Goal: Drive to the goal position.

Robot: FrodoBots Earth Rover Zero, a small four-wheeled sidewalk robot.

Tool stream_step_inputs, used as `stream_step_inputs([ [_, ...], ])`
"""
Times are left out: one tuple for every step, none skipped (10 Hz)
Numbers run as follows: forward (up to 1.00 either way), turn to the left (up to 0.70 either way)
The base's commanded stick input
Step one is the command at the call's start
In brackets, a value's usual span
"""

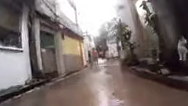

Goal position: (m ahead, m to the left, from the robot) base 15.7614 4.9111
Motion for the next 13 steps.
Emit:
stream_step_inputs([
  [0.99,0.00],
  [0.99,0.00],
  [0.99,0.00],
  [0.99,0.00],
  [0.99,0.00],
  [0.99,0.00],
  [0.99,0.00],
  [0.99,0.00],
  [0.99,0.00],
  [0.99,0.00],
  [0.99,0.00],
  [0.99,0.00],
  [0.99,0.00],
])
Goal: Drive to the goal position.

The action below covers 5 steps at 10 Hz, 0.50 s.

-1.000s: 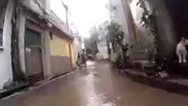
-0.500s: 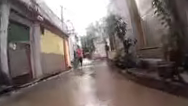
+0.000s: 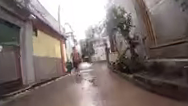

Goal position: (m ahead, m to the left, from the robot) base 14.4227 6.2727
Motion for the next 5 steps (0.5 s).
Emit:
stream_step_inputs([
  [0.99,0.00],
  [0.99,0.00],
  [0.99,0.00],
  [0.99,0.00],
  [0.99,0.00],
])
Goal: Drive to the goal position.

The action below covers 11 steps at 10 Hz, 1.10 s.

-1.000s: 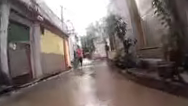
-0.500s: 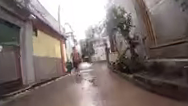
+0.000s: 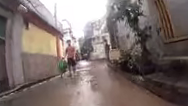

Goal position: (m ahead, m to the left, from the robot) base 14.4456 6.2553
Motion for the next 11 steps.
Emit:
stream_step_inputs([
  [0.99,0.00],
  [0.99,0.00],
  [0.99,0.00],
  [0.99,0.00],
  [0.99,0.03],
  [0.99,0.07],
  [0.99,0.33],
  [0.99,0.00],
  [0.99,0.00],
  [0.99,0.00],
  [0.99,0.00],
])
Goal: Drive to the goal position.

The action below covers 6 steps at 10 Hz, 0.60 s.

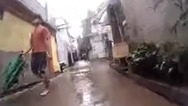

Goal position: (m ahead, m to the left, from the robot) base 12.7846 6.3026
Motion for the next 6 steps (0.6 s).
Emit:
stream_step_inputs([
  [0.99,0.00],
  [0.99,0.00],
  [0.99,0.00],
  [0.99,0.00],
  [0.99,0.00],
  [0.99,0.00],
])
